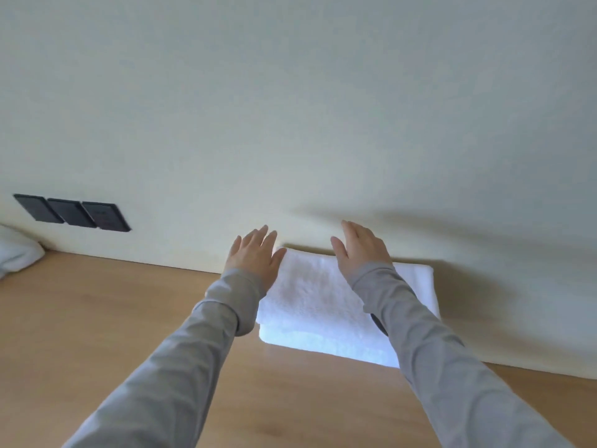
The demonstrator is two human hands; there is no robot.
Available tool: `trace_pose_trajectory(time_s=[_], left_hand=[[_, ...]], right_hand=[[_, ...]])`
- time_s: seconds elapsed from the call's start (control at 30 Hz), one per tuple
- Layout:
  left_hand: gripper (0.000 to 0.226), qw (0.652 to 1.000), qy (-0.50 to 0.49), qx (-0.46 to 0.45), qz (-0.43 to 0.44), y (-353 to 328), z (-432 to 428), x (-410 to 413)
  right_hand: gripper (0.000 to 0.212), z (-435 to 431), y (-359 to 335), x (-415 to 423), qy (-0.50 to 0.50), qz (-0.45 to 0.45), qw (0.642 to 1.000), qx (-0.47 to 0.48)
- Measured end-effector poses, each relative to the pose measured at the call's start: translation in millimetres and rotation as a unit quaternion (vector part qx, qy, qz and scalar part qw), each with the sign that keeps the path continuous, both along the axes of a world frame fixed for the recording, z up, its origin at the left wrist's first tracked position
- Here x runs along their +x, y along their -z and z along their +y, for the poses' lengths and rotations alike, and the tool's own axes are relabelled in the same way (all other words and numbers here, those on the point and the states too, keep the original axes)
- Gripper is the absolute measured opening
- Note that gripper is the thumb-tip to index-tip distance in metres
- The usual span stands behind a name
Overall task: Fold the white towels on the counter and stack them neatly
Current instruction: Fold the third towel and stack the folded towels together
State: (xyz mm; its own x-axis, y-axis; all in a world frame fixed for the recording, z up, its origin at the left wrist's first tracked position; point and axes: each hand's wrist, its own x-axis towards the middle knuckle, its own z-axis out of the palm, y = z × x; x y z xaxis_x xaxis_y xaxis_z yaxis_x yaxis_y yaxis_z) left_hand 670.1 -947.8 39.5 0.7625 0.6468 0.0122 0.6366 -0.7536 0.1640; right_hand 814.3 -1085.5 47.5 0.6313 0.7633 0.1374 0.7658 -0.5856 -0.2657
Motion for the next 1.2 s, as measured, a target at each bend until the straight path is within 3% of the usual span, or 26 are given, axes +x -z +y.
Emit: trace_pose_trajectory(time_s=[0.2, 0.37, 0.6, 0.83, 0.97, 1.2], left_hand=[[0.052, 0.997, -0.064, 0.051, -0.002, -47, 38, -81], [0.054, 0.986, -0.136, 0.093, -0.02, -88, 88, -203], [0.051, 0.954, -0.26, 0.15, -0.018, -137, 171, -437], [0.05, 0.898, -0.395, 0.192, -0.034, -151, 201, -650], [0.05, 0.882, -0.434, 0.183, -0.031, -148, 222, -717], [0.051, 0.878, -0.445, 0.169, -0.038, -129, 295, -758]], right_hand=[[0.049, 69, -54, -68, -0.08, -0.077, 0.994, 0.008], [0.047, 143, -86, -161, -0.136, -0.127, 0.982, 0.019], [0.044, 263, -119, -367, -0.238, -0.136, 0.956, 0.101], [0.046, 354, -137, -576, -0.384, -0.142, 0.903, 0.13], [0.044, 394, -139, -640, -0.427, -0.152, 0.88, 0.141], [0.046, 477, -118, -672, -0.422, -0.157, 0.886, 0.108]])
